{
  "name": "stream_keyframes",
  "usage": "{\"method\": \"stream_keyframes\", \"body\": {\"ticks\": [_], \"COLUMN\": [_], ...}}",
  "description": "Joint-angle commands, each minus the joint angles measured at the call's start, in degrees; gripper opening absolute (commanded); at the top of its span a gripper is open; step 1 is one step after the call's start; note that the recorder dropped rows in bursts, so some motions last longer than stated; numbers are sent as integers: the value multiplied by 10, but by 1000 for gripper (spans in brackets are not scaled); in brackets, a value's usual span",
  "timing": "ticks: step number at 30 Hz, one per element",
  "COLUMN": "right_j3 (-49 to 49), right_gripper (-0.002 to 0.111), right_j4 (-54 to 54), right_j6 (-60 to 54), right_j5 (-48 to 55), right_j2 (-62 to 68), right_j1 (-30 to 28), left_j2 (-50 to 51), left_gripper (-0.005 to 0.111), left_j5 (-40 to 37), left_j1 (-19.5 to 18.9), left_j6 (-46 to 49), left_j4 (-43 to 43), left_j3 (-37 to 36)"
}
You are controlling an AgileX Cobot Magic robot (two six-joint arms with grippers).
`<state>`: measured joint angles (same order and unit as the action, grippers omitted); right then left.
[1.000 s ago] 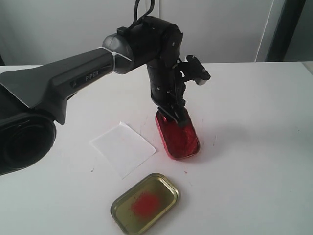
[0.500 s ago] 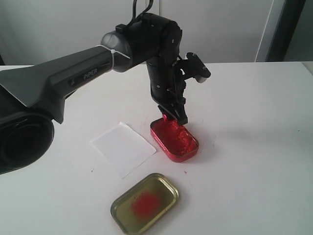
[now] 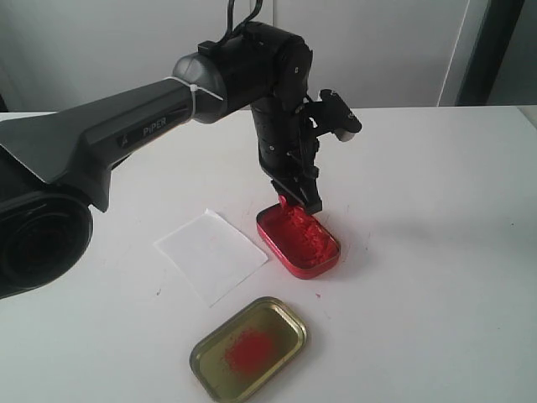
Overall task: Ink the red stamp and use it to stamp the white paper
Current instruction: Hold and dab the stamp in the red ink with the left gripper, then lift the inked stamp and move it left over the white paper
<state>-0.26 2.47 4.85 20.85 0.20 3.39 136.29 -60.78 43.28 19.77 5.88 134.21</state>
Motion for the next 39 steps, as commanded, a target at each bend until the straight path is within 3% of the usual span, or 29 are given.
{"method": "stream_keyframes", "body": {"ticks": [1, 10, 16, 23, 39], "right_j3": [3, 3, 3, 3, 3], "right_gripper": [0, 0, 0, 0, 0], "right_j4": [3, 3, 3, 3, 3], "right_j6": [0, 0, 0, 0, 0], "right_j5": [-8, -8, -8, -8, -8], "right_j2": [-2, -2, -2, -2, -2], "right_j1": [0, 0, 0, 0, 0], "left_j2": [-10, -14, -37, -50, -50], "left_gripper": [0, 0, 0, 0, 0], "left_j5": [-11, -92, -92, -92, -92], "left_j1": [3, -5, -27, -67, -78], "left_j6": [-8, -37, -63, -85, -110], "left_j4": [-5, -7, -14, -92, -118], "left_j3": [5, 5, 5, 5, 5]}}
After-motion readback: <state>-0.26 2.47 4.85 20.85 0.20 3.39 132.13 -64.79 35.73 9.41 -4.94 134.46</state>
